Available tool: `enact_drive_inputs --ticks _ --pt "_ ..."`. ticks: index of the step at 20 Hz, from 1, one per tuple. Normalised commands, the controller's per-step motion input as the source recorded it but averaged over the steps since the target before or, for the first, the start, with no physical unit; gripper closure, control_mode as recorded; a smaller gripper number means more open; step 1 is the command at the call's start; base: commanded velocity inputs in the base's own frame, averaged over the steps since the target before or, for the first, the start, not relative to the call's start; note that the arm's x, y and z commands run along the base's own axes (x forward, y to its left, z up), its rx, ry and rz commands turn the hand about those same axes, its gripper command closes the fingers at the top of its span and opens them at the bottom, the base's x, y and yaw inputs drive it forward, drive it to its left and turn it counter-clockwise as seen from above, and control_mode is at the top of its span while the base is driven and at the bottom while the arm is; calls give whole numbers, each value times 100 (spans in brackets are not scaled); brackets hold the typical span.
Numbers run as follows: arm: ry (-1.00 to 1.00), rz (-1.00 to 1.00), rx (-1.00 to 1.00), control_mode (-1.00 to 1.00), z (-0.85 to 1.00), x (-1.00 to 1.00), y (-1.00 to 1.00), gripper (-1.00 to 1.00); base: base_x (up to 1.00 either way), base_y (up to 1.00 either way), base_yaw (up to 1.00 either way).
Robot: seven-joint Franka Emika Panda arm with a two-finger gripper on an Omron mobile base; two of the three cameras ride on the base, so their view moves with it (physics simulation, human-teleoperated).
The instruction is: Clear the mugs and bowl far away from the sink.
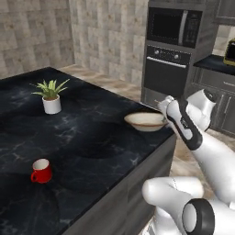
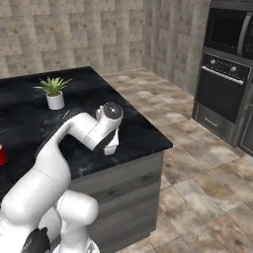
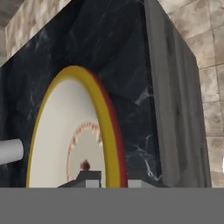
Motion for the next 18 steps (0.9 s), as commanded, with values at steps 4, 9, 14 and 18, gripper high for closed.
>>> enact_drive_inputs --ticks 4,9,14,18 --pt "3 12 0 -100 -40 76 2 100 0 0 0" --pt "0 13 0 -100 -37 68 0 100 0 0 0" --pt "0 14 0 -100 -41 65 0 100 0 0 0" --pt "2 13 0 -100 -40 62 0 100 0 0 0"
